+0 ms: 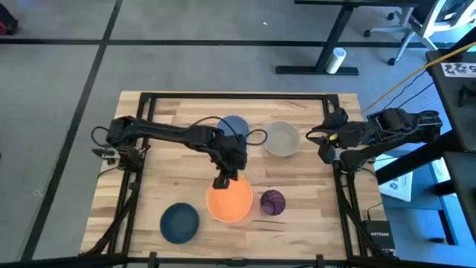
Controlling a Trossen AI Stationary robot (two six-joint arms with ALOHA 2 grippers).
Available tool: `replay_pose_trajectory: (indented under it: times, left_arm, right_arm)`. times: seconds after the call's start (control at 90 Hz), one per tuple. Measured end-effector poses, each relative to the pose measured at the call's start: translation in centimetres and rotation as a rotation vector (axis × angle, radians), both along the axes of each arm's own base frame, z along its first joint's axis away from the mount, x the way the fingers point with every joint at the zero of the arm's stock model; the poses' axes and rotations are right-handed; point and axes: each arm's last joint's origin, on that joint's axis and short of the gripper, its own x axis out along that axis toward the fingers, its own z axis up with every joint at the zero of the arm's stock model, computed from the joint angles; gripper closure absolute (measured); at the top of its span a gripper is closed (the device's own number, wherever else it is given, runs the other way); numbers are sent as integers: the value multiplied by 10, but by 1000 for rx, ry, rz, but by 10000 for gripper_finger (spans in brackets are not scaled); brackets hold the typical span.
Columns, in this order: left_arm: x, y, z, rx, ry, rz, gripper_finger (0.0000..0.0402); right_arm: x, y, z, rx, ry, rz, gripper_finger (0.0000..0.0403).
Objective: Nest bowls inside each other
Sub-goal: Stack the orange bowl on top of the light orange bowl
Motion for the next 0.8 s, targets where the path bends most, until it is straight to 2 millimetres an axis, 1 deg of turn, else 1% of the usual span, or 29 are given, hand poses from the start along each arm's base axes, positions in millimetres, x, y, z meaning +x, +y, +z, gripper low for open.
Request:
replay_pose_trajectory:
  times: [0.2, 0.511, 0.567, 0.656, 0.8]
  left_arm:
    - [13, -1, -17, -4, -14, -27, 401]
    - [23, -4, -49, 11, 53, -78, 401]
    - [23, -3, -52, 18, 63, -87, 401]
    - [23, 3, -52, 47, 51, -82, 401]
    - [23, 22, -52, 62, 56, -45, 401]
  right_arm:
    - [0, 0, 0, 14, 1, 6, 233]
    - [0, 1, 0, 29, 4, 13, 233]
    - [0, 1, 0, 33, 3, 10, 233]
    - [0, 1, 0, 43, 3, 10, 233]
    - [0, 1, 0, 43, 3, 10, 233]
